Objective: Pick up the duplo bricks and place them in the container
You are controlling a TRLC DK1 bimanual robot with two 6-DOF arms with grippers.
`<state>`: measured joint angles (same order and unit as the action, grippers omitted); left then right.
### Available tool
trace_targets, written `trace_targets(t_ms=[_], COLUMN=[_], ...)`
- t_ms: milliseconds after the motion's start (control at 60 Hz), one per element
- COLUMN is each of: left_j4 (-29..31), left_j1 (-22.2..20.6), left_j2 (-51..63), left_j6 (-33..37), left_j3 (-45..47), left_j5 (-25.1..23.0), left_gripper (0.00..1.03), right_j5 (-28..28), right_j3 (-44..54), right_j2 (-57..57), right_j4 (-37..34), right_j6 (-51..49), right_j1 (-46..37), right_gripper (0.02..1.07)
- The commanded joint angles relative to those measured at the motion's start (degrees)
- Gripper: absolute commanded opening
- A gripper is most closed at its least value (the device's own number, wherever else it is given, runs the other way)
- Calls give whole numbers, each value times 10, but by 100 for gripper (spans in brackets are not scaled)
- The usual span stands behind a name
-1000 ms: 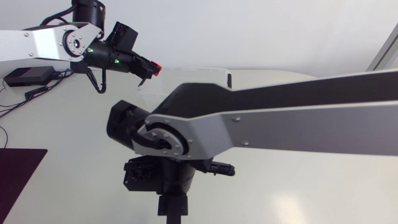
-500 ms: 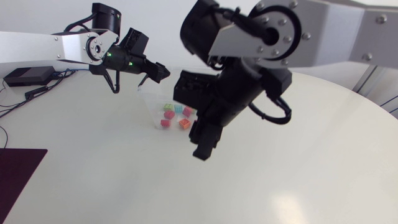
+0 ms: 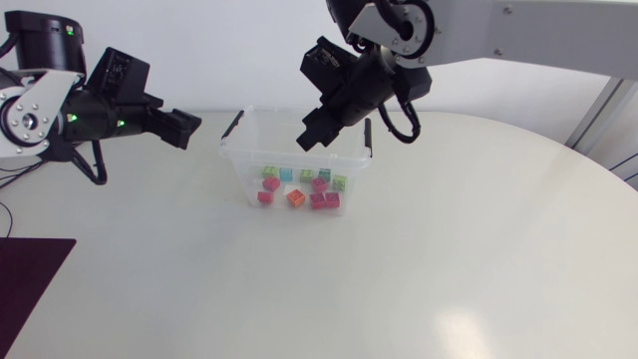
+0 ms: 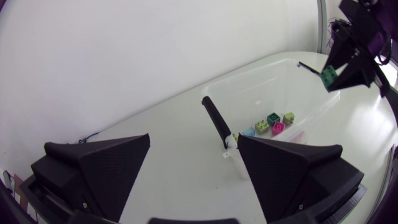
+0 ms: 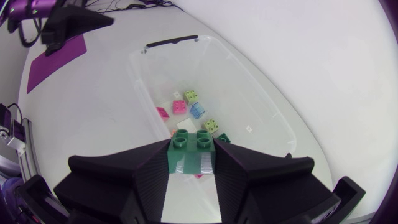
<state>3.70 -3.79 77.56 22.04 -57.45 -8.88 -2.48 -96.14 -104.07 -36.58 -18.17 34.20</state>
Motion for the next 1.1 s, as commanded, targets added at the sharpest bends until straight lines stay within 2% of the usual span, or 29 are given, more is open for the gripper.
trace_targets(t_ms=[0,150,200,233,300,317,350,367,400,417,467,667,783,1083], left_j4=[-2,-9,-7,-15,-38,-45,-63,-66,-67,-67,-68,-68,-81,-136], left_j1=[19,43,47,47,50,50,58,60,67,68,73,91,95,94], left_j2=[-37,-94,-116,-133,-173,-181,-202,-210,-228,-232,-252,-301,-340,-349], left_j6=[15,6,-2,2,-9,-16,-23,-24,-25,-25,-25,-31,-31,-51], left_j3=[43,96,121,145,183,191,211,218,233,236,254,286,318,364], left_j5=[1,1,23,42,68,69,68,68,68,68,69,68,67,66], left_gripper=[98,98,98,98,98,98,98,98,98,98,98,98,99,99], right_j5=[13,33,39,49,61,63,64,66,67,70,72,94,107,142], right_j3=[-27,-45,-47,-46,-51,-54,-56,-57,-60,-61,-60,-2,68,276], right_j2=[-37,-87,-99,-106,-115,-118,-120,-122,-124,-124,-121,-61,23,222], right_j4=[24,57,65,78,85,86,85,86,86,86,88,121,157,252], right_j6=[22,26,27,27,27,26,26,25,26,27,27,31,31,16], right_j1=[-12,-17,-17,-17,-18,-19,-19,-21,-22,-23,-26,-33,-55,-125], right_gripper=[28,29,30,38,47,55,61,70,78,85,93,100,100,100])
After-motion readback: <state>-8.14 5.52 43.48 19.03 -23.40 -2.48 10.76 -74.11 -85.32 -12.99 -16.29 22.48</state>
